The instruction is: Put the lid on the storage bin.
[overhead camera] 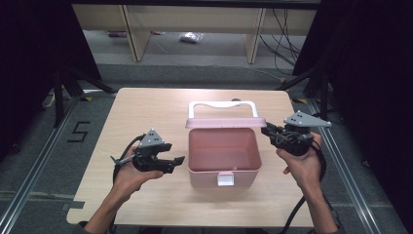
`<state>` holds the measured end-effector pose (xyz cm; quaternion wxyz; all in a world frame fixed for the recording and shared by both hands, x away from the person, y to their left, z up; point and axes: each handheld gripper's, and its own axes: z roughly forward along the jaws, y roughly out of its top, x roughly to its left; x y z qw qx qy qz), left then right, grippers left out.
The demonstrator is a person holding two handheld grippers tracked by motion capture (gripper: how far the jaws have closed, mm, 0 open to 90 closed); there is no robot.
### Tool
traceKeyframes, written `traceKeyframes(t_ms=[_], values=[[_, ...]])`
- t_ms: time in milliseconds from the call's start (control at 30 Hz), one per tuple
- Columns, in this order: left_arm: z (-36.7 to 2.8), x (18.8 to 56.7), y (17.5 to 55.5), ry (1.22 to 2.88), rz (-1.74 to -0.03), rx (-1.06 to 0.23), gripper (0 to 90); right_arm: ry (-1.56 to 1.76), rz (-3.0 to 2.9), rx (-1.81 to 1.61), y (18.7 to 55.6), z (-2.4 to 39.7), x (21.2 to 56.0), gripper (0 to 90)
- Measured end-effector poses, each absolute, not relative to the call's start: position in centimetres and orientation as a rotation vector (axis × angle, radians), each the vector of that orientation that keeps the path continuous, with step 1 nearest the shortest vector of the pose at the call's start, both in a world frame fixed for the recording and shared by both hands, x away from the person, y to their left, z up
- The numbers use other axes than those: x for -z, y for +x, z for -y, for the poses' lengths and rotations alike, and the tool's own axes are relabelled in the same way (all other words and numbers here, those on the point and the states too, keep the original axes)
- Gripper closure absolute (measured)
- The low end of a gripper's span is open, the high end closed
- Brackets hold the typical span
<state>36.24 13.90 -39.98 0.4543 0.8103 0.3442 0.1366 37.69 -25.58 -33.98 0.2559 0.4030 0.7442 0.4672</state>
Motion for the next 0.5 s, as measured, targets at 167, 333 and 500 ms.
traceKeyframes(t_ms=[167, 333, 500], values=[[-13.9, 40.7, 35.5, 2.022, -0.839, -0.326, 32.5, 1.092, -2.04, -1.288, 37.2, 25.6, 34.1, 77.8], [-13.5, 41.2, 34.9, 2.009, -0.844, -0.319, 32.1, 1.07, -2.045, -1.273, 37.1, 25.8, 34.3, 77.1], [-13.7, 41.6, 34.6, 2.024, -0.847, -0.336, 29.6, 1.086, -2.052, -1.302, 36.9, 26.0, 34.5, 75.0]])
